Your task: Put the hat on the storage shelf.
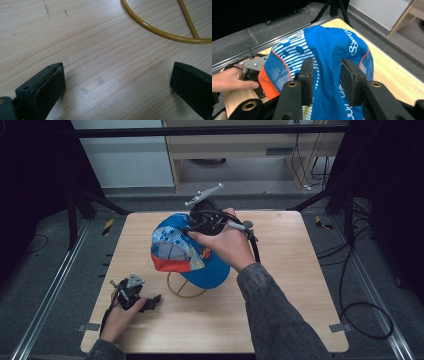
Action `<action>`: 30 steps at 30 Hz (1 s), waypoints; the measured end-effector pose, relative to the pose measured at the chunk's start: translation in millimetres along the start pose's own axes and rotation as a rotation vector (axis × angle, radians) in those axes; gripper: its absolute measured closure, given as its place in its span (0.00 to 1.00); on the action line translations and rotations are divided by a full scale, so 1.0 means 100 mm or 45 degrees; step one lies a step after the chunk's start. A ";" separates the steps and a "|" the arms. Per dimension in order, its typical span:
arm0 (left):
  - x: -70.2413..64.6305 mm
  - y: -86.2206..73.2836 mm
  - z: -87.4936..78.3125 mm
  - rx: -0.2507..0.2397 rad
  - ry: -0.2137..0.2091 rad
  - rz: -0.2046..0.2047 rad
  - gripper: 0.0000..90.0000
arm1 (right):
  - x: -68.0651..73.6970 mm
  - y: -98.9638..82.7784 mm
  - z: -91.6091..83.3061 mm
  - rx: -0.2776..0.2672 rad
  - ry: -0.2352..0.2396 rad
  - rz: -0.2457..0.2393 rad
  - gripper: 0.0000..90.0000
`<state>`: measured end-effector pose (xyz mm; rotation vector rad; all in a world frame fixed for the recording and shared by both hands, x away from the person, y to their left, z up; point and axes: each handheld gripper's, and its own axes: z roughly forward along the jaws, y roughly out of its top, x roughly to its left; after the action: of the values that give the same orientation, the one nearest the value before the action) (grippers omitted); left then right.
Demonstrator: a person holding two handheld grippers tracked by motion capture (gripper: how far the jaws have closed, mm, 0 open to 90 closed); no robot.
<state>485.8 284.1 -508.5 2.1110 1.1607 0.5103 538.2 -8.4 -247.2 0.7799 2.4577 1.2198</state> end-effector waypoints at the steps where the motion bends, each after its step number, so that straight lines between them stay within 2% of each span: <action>1: 0.00 0.00 0.00 0.000 0.000 0.000 0.00 | 0.00 -0.01 -0.01 -0.002 -0.002 -0.001 0.69; 8: 0.00 0.00 0.00 0.000 0.000 0.000 0.00 | 0.00 -0.04 -0.07 0.004 -0.022 -0.004 0.57; 14: 0.00 0.00 0.00 0.000 0.000 0.000 0.00 | -0.01 -0.09 -0.14 -0.033 -0.038 0.008 0.42; 15: 0.00 0.00 0.00 0.000 0.000 0.000 0.00 | -0.01 -0.09 -0.14 -0.033 -0.038 0.008 0.42; 17: 0.00 0.00 0.00 0.000 0.000 0.000 0.00 | -0.02 -0.12 -0.17 -0.039 -0.046 0.010 0.33; 21: 0.00 0.00 0.00 0.000 0.000 0.000 0.00 | -0.05 -0.16 -0.21 -0.042 -0.067 0.022 0.22; 25: 0.00 0.00 0.00 0.000 0.000 0.000 0.00 | -0.09 -0.21 -0.28 -0.059 -0.100 0.038 0.16; 30: 0.00 0.00 0.00 0.000 -0.001 -0.002 0.00 | -0.15 -0.31 -0.37 -0.074 -0.125 0.028 0.11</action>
<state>485.7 284.0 -508.5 2.1101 1.1619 0.5089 522.2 -56.5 -249.3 0.8326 2.3307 1.2254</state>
